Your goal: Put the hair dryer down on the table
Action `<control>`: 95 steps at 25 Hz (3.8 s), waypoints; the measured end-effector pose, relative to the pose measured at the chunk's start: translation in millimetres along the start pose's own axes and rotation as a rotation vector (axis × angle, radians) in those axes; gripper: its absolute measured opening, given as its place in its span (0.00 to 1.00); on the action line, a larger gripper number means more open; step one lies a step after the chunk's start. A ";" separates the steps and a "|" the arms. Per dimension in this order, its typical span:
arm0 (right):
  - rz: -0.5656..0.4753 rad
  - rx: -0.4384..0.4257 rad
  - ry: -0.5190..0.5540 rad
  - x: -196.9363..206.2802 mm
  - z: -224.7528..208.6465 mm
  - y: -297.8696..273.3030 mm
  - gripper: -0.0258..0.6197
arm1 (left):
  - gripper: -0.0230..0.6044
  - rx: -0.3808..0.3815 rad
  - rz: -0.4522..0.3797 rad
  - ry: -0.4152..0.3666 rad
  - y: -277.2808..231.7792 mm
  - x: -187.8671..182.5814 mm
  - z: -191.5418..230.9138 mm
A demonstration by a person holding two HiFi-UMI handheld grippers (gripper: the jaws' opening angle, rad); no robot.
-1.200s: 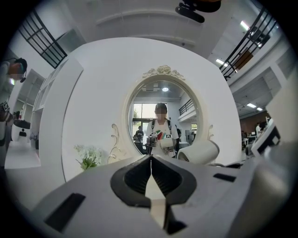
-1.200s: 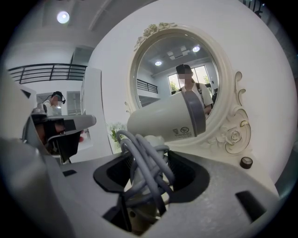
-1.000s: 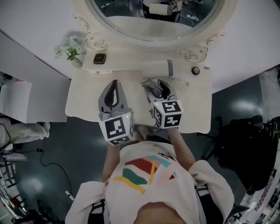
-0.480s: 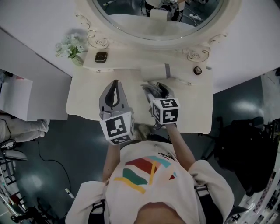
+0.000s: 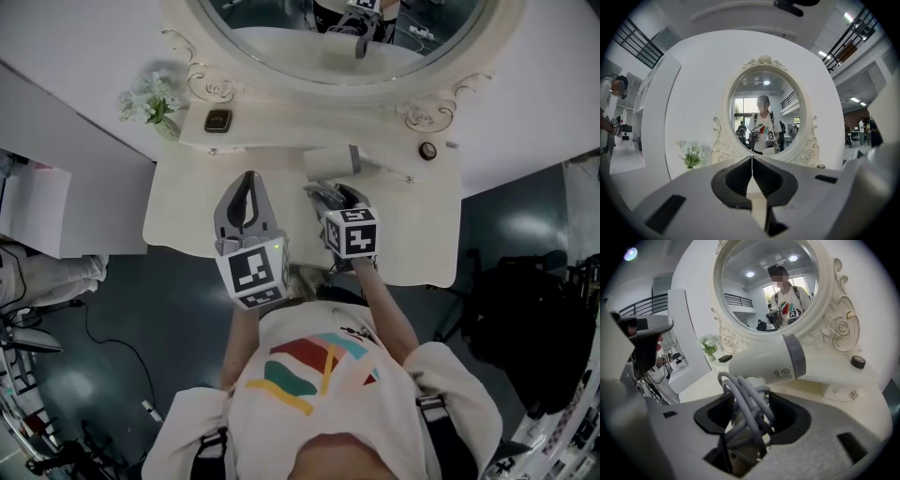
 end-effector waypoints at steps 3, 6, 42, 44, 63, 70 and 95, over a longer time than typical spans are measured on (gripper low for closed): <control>0.029 -0.009 -0.016 11.1 0.4 -7.5 0.37 | 0.05 -0.006 0.011 0.005 -1.8 2.7 2.4; 0.050 -0.014 -0.018 20.1 1.3 -14.0 0.37 | 0.05 -0.009 0.020 0.006 -2.6 6.7 4.7; 0.239 -0.029 -0.145 84.4 -12.5 -59.3 0.38 | 0.05 0.008 0.050 -0.036 -5.6 20.6 -3.4; 0.237 -0.031 -0.144 84.6 -11.9 -59.6 0.38 | 0.05 0.009 0.050 -0.035 -6.0 19.9 -4.1; 0.154 -0.037 -0.131 74.2 -14.8 -43.0 0.48 | 0.05 0.024 0.038 -0.052 -5.9 16.8 -14.4; 0.017 -0.007 -0.168 24.8 -35.8 -12.1 0.47 | 0.05 0.036 0.023 -0.049 -4.7 11.0 -20.3; -0.629 0.233 0.178 -143.3 -7.4 152.7 0.04 | 0.05 0.087 -0.051 -0.010 9.1 -21.4 -32.6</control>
Point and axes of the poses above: the fingertips, and each gripper's own axes: y backward along the fingers, z to its left, x out of its underside, the point moved 1 cm from there along y, backward along the fingers, and after that the axes turned 13 degrees about y, right-handed, at the moved point
